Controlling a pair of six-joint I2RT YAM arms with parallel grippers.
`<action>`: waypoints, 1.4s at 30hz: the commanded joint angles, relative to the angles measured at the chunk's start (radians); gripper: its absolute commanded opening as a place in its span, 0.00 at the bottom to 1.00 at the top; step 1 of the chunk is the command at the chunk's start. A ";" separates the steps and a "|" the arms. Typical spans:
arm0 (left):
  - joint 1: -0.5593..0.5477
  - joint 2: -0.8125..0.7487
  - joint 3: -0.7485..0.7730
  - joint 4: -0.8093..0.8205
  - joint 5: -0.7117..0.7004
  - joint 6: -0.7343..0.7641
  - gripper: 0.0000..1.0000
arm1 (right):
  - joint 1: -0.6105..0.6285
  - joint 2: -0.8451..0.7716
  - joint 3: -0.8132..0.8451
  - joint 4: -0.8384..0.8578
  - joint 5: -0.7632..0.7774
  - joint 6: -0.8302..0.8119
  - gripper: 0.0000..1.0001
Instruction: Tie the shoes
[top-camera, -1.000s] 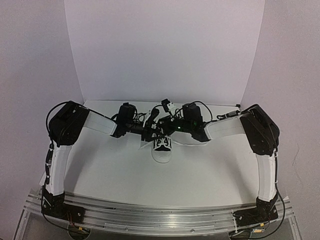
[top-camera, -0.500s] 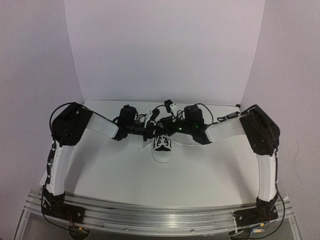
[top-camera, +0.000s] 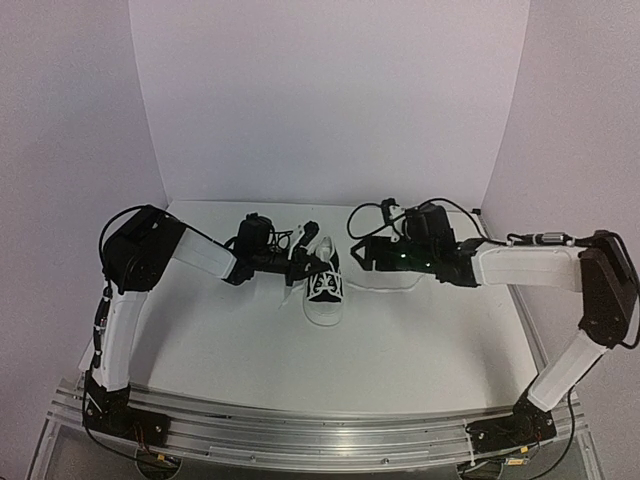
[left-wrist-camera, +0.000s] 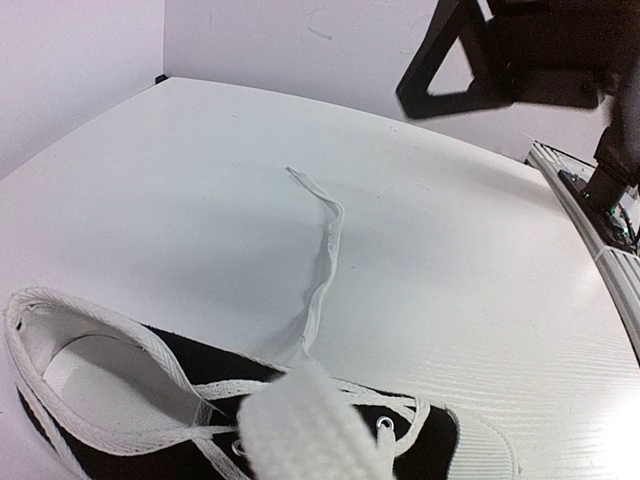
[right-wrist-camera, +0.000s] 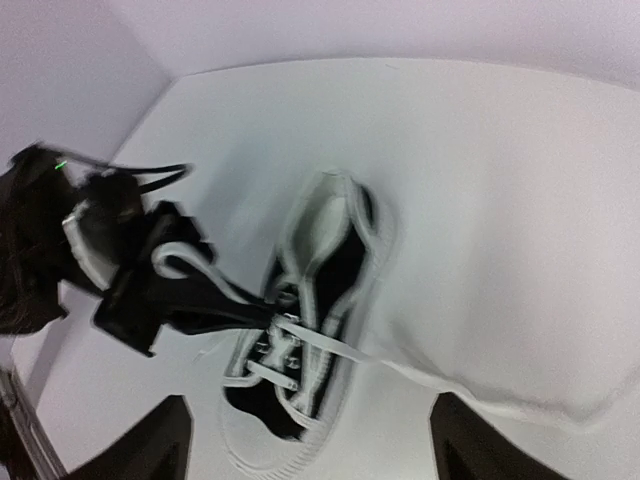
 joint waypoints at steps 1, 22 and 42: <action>-0.006 -0.055 -0.020 0.033 0.004 0.057 0.00 | -0.092 0.049 0.147 -0.640 0.393 0.358 0.72; -0.007 -0.068 -0.006 0.006 0.027 0.104 0.00 | -0.242 0.569 0.525 -0.751 0.284 0.346 0.51; -0.011 -0.107 -0.023 -0.085 0.039 0.224 0.00 | -0.043 0.682 1.077 -0.416 -0.133 0.012 0.00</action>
